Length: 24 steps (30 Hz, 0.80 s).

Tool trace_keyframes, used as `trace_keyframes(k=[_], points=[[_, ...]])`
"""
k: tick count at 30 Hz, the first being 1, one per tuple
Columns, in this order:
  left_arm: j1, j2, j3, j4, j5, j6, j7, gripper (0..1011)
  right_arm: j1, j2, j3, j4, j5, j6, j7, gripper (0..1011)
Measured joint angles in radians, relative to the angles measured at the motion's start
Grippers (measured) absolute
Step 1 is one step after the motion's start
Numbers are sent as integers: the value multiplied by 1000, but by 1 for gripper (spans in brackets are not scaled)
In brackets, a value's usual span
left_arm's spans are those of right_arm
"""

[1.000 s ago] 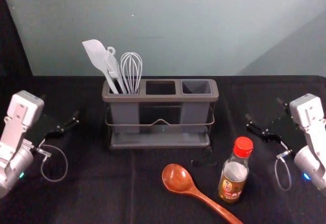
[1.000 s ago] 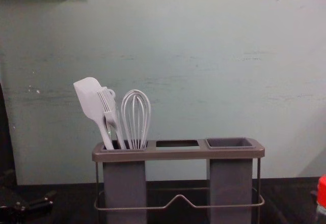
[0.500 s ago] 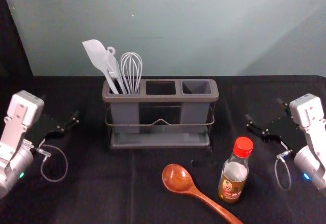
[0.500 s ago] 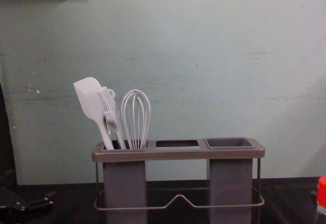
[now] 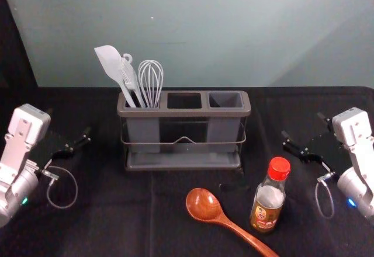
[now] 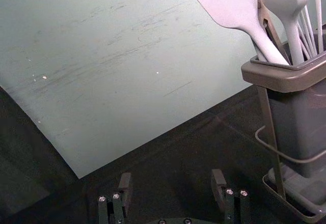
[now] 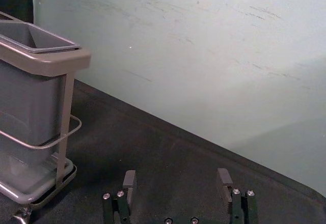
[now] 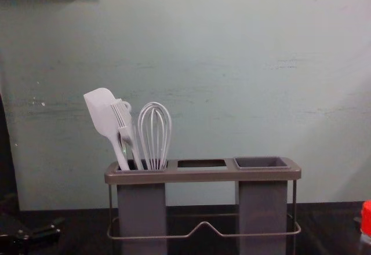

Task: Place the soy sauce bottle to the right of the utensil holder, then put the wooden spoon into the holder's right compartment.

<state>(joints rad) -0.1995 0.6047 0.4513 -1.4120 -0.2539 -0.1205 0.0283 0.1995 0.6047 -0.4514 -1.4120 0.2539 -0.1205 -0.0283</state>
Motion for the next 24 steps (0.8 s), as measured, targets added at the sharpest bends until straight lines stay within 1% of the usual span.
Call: trace_keyframes(k=[8, 10, 11, 12, 13, 14, 15, 18, 19, 20, 23, 24], points=[[0, 0, 0, 0, 0, 0, 0, 1011, 0, 0, 0, 0, 0, 0, 0, 1004], [0, 0, 0, 0, 0, 0, 0, 1011, -16, 5, 8, -15, -9, -8, -3, 1004], [0, 0, 0, 0, 0, 0, 0, 1012, -34, 11, 14, -31, -17, -15, -9, 1004], [0, 0, 0, 0, 0, 0, 0, 1011, -34, 11, 14, -31, -17, -15, -9, 1004], [0, 0, 0, 0, 0, 0, 0, 1011, -54, 20, 20, -52, -26, -20, -16, 1004], [0, 0, 0, 0, 0, 0, 0, 1012, -64, 24, 23, -62, -30, -22, -18, 1004], [0, 0, 0, 0, 0, 0, 0, 1011, -90, 36, 30, -87, -36, -26, -23, 1004], [0, 0, 0, 0, 0, 0, 0, 1011, -131, 53, 41, -124, -43, -30, -30, 1004], [0, 0, 0, 0, 0, 0, 0, 1011, -157, 63, 49, -147, -47, -34, -35, 1004], [0, 0, 0, 0, 0, 0, 0, 1012, -169, 68, 53, -157, -49, -34, -38, 1004], [0, 0, 0, 0, 0, 0, 0, 1011, -230, 93, 75, -213, -55, -34, -49, 1004], [0, 0, 0, 0, 0, 0, 0, 1011, -230, 93, 75, -213, -55, -34, -49, 1004]])
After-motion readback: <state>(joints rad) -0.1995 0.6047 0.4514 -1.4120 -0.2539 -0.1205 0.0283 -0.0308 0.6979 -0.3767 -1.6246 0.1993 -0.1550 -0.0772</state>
